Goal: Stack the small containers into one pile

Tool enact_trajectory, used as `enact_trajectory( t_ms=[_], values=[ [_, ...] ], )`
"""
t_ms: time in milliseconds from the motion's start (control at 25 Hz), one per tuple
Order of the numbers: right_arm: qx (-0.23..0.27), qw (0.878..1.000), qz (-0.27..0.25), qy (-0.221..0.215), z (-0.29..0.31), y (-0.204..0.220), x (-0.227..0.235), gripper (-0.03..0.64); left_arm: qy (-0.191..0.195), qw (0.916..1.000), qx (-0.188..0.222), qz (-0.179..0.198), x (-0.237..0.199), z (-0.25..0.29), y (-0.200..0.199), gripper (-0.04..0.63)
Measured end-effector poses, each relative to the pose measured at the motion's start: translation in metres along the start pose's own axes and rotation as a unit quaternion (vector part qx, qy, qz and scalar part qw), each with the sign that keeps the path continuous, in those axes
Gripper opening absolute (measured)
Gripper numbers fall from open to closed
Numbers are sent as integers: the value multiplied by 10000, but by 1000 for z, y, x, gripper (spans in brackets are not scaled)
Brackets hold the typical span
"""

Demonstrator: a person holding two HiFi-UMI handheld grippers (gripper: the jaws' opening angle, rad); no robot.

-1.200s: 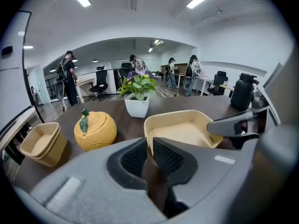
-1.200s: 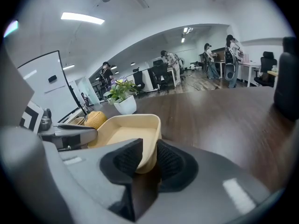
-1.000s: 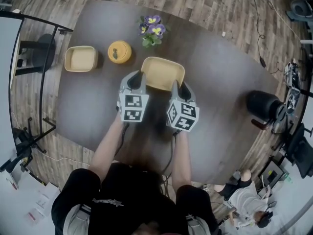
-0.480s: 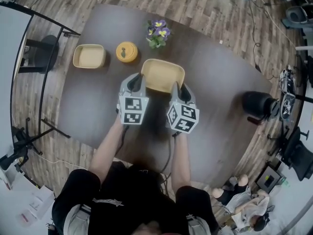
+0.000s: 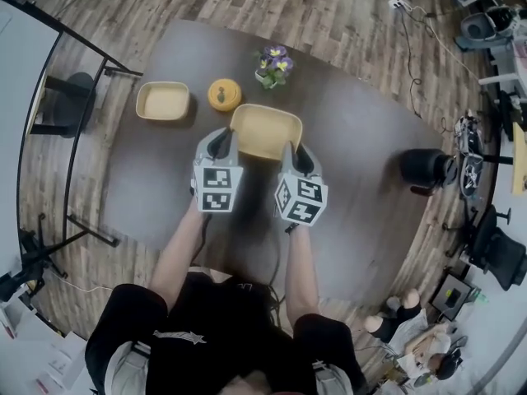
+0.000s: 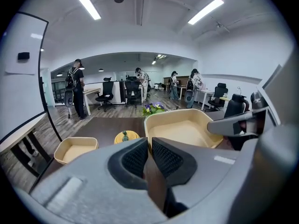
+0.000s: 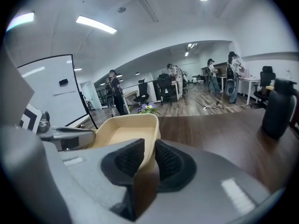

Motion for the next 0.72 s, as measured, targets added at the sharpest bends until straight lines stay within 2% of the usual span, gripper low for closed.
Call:
enact_trajectory(
  t_ms=[280, 720],
  values=[
    [135, 9999, 14, -27, -8, -5, -50, 74, -58, 9999, 129, 77, -40, -30, -3, 37],
    [150, 9986, -260, -427, 12, -15, -154, 74, -452, 9989, 145, -27, -136, -79, 11, 37]
  ],
)
Point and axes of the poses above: the fingertips, and each gripper's own axes: z forward along the fingers, x to its right, y out of its underside, the point moved 4 cm from there along -z, backward along the fingers, and after that the axes turned 5 degrees about -x, right-handed, at the moved point
